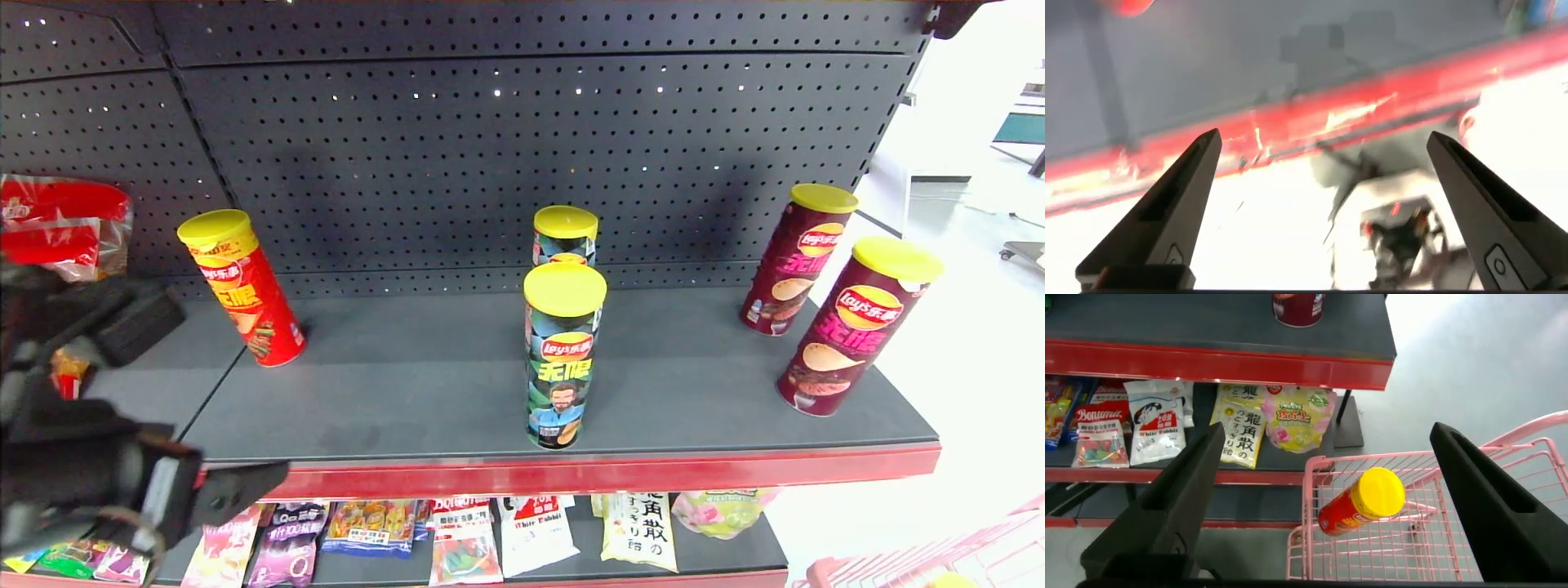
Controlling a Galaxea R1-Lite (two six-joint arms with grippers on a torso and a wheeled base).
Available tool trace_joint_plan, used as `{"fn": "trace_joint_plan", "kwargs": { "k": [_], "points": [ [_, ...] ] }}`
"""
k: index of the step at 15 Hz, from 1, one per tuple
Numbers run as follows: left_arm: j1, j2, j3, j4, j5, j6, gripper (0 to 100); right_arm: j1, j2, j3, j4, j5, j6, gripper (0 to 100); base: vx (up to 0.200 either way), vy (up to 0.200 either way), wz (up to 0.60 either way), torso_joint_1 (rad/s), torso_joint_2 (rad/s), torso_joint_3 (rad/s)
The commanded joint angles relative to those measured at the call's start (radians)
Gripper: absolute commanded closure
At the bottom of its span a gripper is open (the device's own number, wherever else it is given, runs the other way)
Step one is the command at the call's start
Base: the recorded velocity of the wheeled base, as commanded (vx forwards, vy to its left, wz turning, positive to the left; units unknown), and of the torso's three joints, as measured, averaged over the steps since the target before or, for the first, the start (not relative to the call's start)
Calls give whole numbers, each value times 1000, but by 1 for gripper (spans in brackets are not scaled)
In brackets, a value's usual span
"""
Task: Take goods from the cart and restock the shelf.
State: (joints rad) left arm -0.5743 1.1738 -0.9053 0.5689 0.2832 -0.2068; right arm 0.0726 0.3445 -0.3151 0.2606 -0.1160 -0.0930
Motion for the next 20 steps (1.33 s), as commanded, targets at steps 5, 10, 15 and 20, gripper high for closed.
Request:
{"fn": "trace_joint_plan", "kwargs": {
  "k": [5, 10, 15, 20],
  "points": [
    [324, -405, -38, 447, 31, -6, 0, -2, 107, -41, -8, -8, -16, 0, 0, 0, 0, 0, 0, 0],
    [459, -648, 233, 262, 42, 24, 0, -5, 84, -39, -8, -11, -31, 0, 0, 0, 0, 0, 0, 0],
    [347, -754, 307, 147, -68, 115, 0, -7, 82, -41, -6, -34, -31, 0, 0, 0, 0, 0, 0, 0],
    [297, -744, 348, 58, -65, 153, 0, -7, 84, -41, -4, -42, -31, 0, 0, 0, 0, 0, 0, 0]
  ]
}}
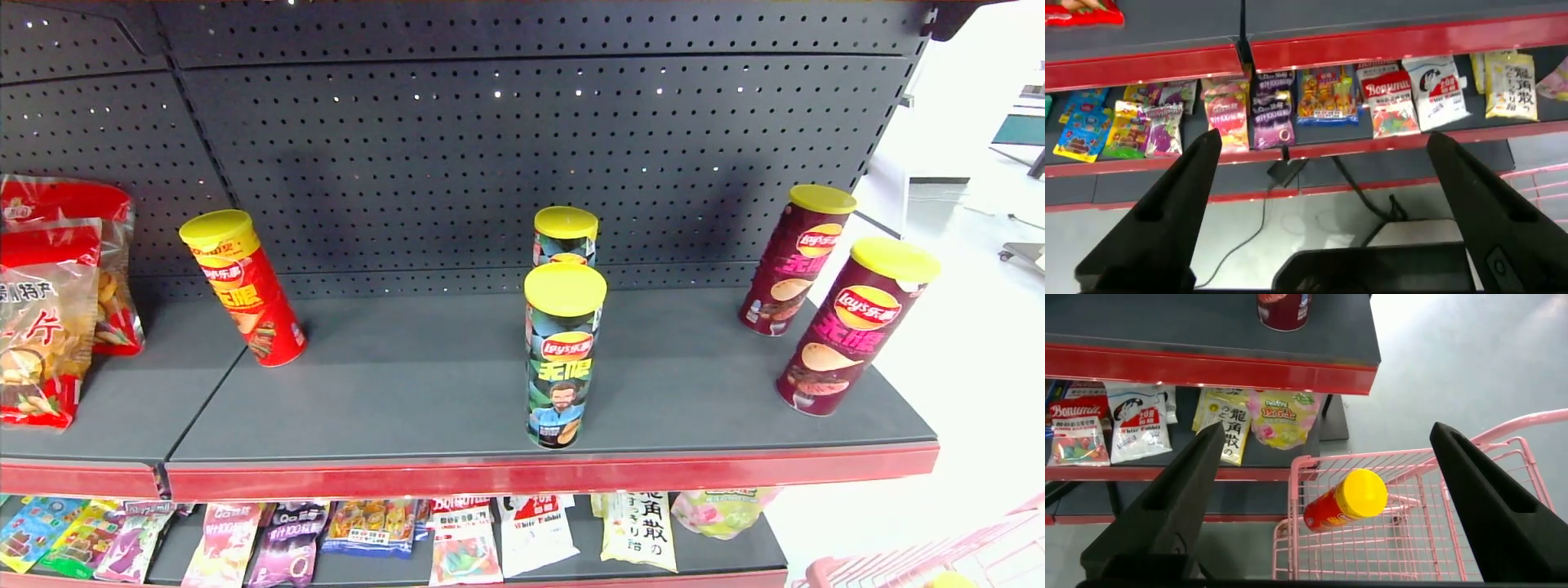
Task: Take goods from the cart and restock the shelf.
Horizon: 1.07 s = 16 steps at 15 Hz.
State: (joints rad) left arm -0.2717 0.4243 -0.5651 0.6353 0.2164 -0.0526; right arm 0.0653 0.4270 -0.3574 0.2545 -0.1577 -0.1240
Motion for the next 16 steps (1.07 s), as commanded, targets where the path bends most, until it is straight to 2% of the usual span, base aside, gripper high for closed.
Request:
{"fn": "trace_joint_plan", "kwargs": {
  "k": [1, 3, 5, 11, 13, 14, 16],
  "points": [
    [-6, 2, 8, -13, 1, 0, 0, -1, 1, 2, 2, 0, 0, 0, 0, 0, 0, 0, 0, 0],
    [-6, -2, 16, -11, 3, 2, 0, -1, 1, 2, 2, 0, 0, 0, 0, 0, 0, 0, 0, 0],
    [-4, 1, 31, -23, 3, 2, 0, 1, -1, 2, 3, 1, 0, 0, -200, 0, 0, 2, 0, 5],
    [-6, -13, 62, -36, 1, 37, 0, -1, -2, 3, 11, 0, -6, 0, -200, 0, 0, 6, -1, 2],
    [-6, -36, 77, -40, 1, 68, 0, 1, -4, 8, 11, 0, -8, 0, 0, 0, 0, 0, 0, 0],
    [-6, -39, 79, -42, 1, 71, 0, 1, -4, 8, 11, 0, -8, 0, 0, 0, -600, -22, -12, 22],
    [-6, -56, 125, -115, -2, 77, 0, 1, -8, 17, 11, -13, -29, 0, 0, 0, -600, 7, 7, 2]
  ]
}}
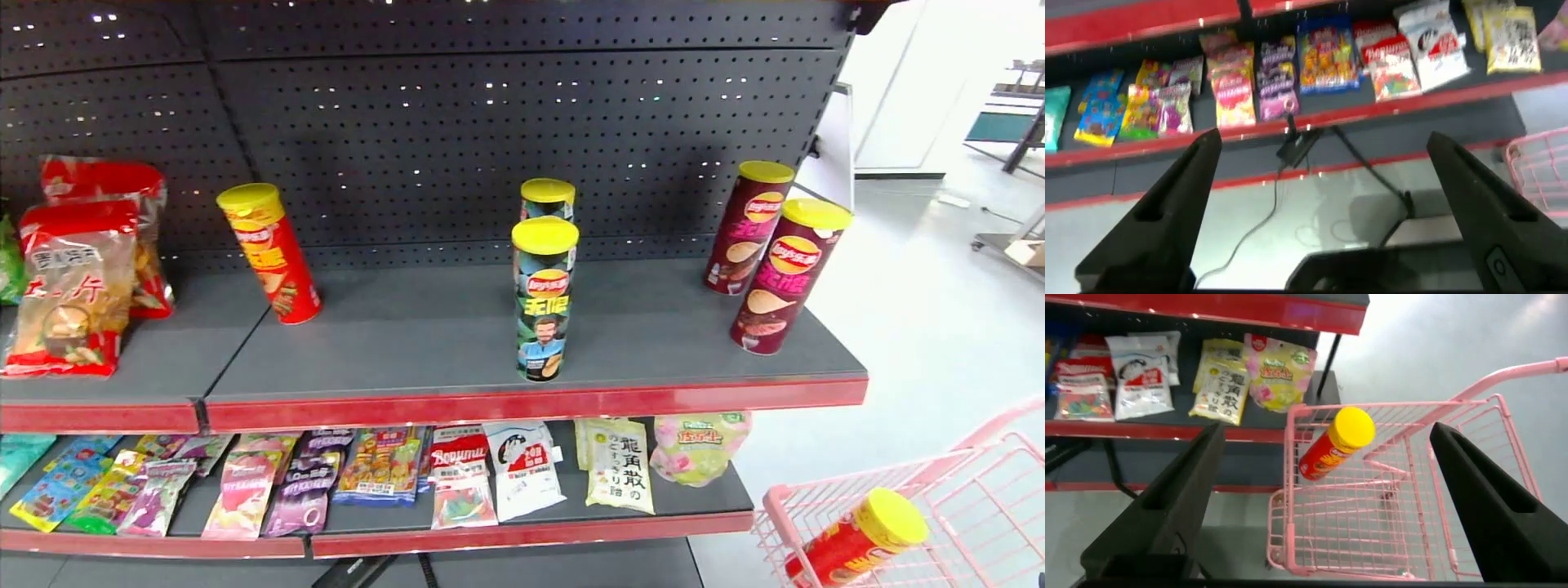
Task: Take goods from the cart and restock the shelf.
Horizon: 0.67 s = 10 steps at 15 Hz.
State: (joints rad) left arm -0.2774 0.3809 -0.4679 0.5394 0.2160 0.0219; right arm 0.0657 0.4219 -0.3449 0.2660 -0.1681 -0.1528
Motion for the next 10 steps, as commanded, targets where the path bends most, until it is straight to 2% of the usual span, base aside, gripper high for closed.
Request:
{"fn": "trace_joint_plan", "kwargs": {
  "k": [1, 3, 6, 10],
  "points": [
    [0, -19, 32, -32, -1, 3, 0, 0, -2, 4, -1, -2, -4, 0, 0, 0, -600, 17, -2, 2],
    [0, -23, 32, -32, -3, 7, 0, 0, 0, 3, -1, -2, -4, 0, 0, 0, -600, 19, 12, -5],
    [0, -46, 35, -21, -3, 39, 0, 0, 3, 3, -1, -2, -4, 0, 0, 0, -600, 5, 6, 1],
    [0, -80, 40, 21, -4, 61, 0, 0, 5, 3, -1, -2, -4, 0, 0, 0, -600, 4, 4, 1]
  ]
}}
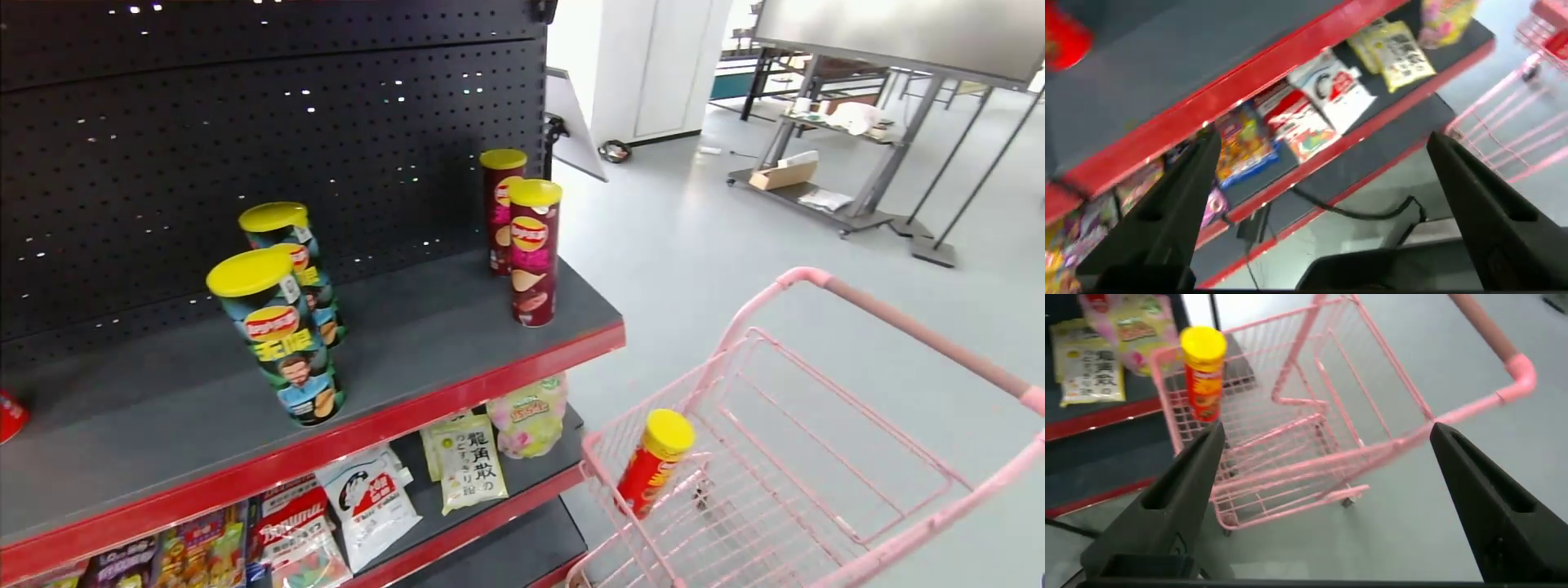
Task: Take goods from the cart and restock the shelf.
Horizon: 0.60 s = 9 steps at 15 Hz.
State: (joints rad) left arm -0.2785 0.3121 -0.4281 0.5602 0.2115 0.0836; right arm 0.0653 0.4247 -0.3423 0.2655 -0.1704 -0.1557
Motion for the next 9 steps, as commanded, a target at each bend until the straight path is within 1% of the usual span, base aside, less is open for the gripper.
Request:
{"fn": "trace_joint_plan", "kwargs": {
  "k": [1, 2, 6, 7, 9],
  "points": [
    [-7, -25, 3, 3, 0, 2, 0, 1, 3, 0, 0, 0, -1, 0, 0, 0, -600, -2, 2, 7],
    [-7, -25, 3, 3, 0, 2, 0, 1, 3, 0, 0, 0, 1, 0, 0, 0, -600, -2, -2, 7],
    [-7, -27, 5, 1, 0, 2, 0, -1, 3, 6, 0, -3, 1, 0, 0, 0, 0, 0, 0, 0],
    [-7, -27, 5, 1, 0, 2, 0, -1, 0, 11, 0, -3, 1, 0, 0, 0, 0, -80, 105, 95],
    [-7, -27, 5, 1, 0, 2, 0, -1, -11, 34, -2, -3, 1, 0, 0, 0, 0, -132, 334, 178]
  ]
}}
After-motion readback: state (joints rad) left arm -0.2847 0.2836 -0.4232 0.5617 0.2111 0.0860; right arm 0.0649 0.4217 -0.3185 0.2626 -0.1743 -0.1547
